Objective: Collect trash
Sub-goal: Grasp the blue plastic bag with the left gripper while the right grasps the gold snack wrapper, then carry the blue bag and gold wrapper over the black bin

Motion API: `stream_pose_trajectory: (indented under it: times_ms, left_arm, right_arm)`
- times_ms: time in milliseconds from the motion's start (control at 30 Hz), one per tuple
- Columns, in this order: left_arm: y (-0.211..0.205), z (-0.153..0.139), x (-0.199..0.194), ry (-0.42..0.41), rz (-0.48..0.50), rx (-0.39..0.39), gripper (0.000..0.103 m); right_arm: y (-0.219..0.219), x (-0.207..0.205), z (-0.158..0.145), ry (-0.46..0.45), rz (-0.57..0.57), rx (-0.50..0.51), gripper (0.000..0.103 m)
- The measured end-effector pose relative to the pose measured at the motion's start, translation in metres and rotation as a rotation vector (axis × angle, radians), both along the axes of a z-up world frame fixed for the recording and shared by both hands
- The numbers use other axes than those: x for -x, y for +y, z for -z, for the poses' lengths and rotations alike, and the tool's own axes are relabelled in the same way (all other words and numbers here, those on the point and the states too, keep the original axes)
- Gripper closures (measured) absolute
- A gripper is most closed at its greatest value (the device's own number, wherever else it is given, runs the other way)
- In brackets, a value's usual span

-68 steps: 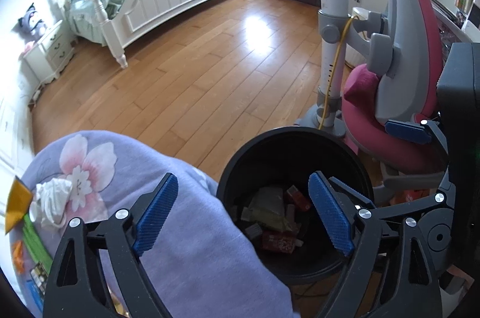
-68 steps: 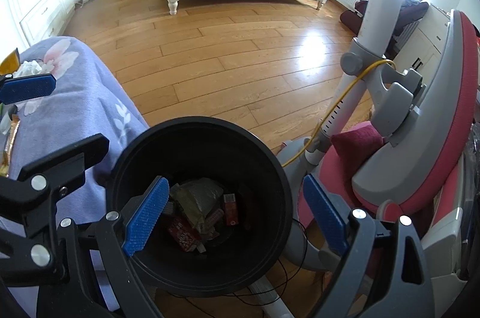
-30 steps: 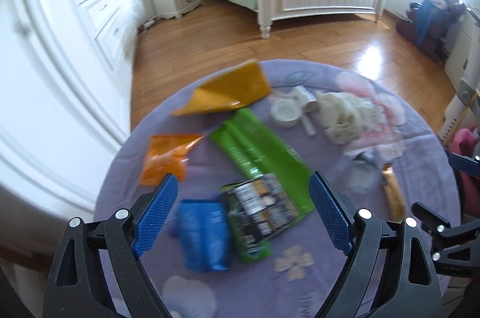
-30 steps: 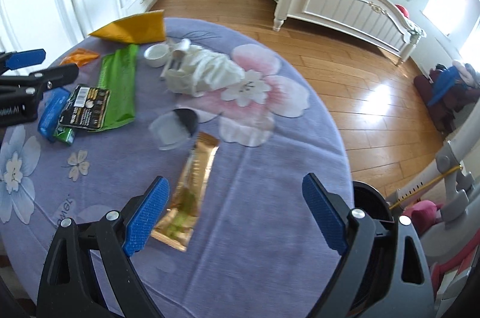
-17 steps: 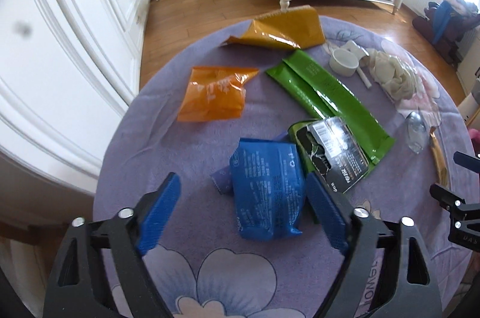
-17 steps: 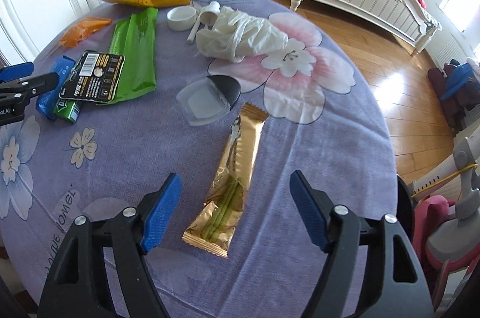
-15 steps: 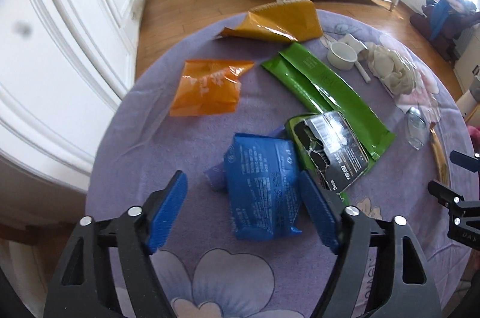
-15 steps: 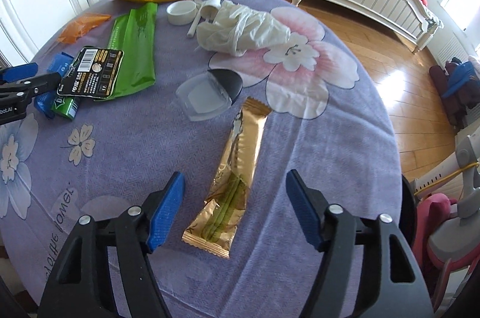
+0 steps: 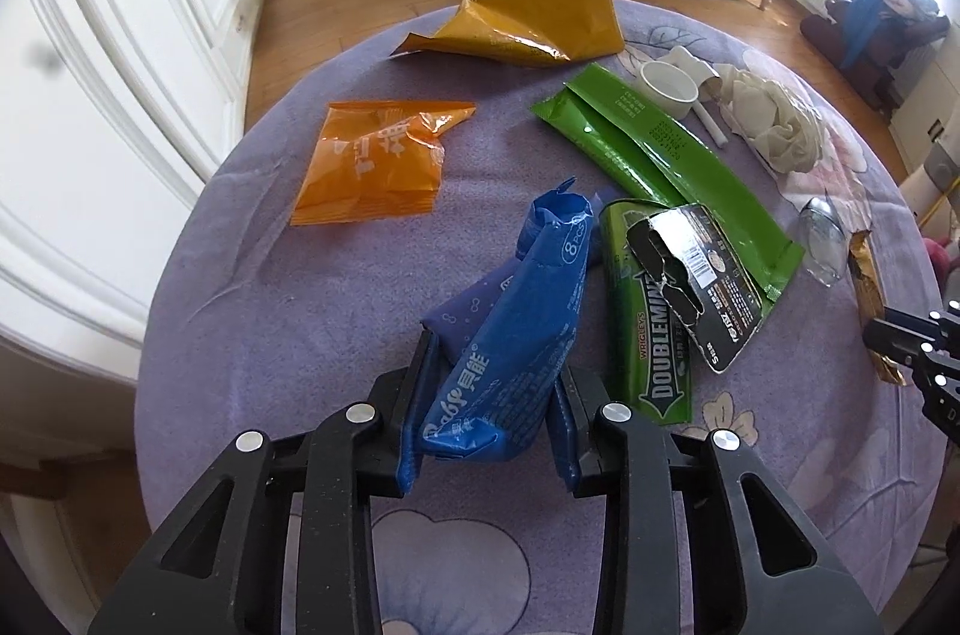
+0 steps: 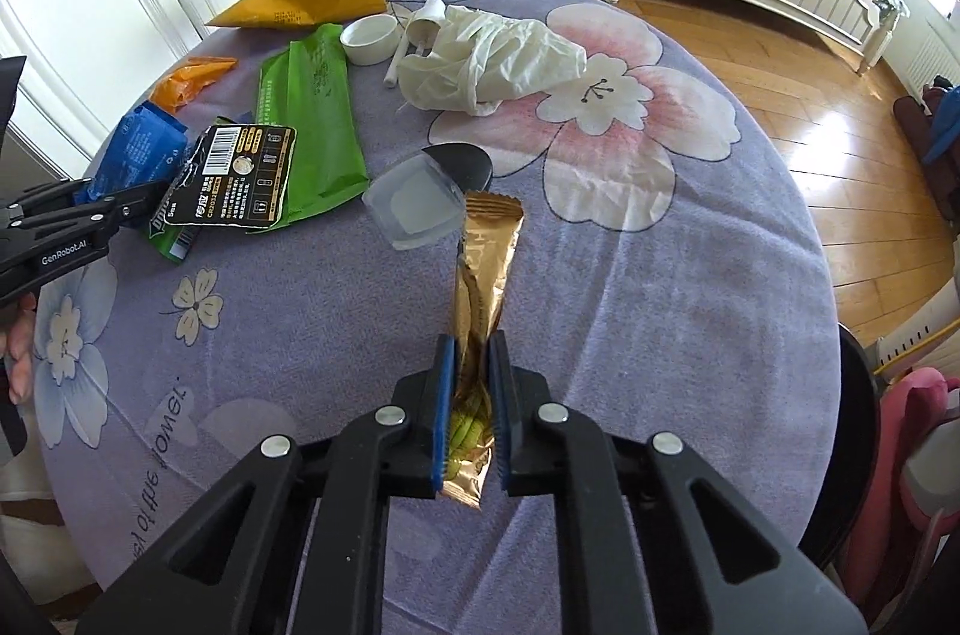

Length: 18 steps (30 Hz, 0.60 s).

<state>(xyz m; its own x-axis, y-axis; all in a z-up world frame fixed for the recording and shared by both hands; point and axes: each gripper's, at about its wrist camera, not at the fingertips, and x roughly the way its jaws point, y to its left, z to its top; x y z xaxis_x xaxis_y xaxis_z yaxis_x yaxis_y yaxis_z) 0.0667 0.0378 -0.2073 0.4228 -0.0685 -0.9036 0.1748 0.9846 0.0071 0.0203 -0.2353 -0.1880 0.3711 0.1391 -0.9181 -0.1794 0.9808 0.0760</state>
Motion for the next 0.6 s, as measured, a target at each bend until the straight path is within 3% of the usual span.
stream_pose_trajectory:
  times_ms: [100,600]
  left_arm:
    - [0.002,-0.002,0.000,-0.005,-0.001,0.010,0.072]
    - [0.003,-0.045,0.013,-0.060,0.022,0.060,0.073]
  right_arm:
    - [-0.002,0.002,-0.004,-0.010,-0.003,0.005,0.098]
    - [-0.002,0.006,-0.029,-0.068,-0.009,-0.003,0.099]
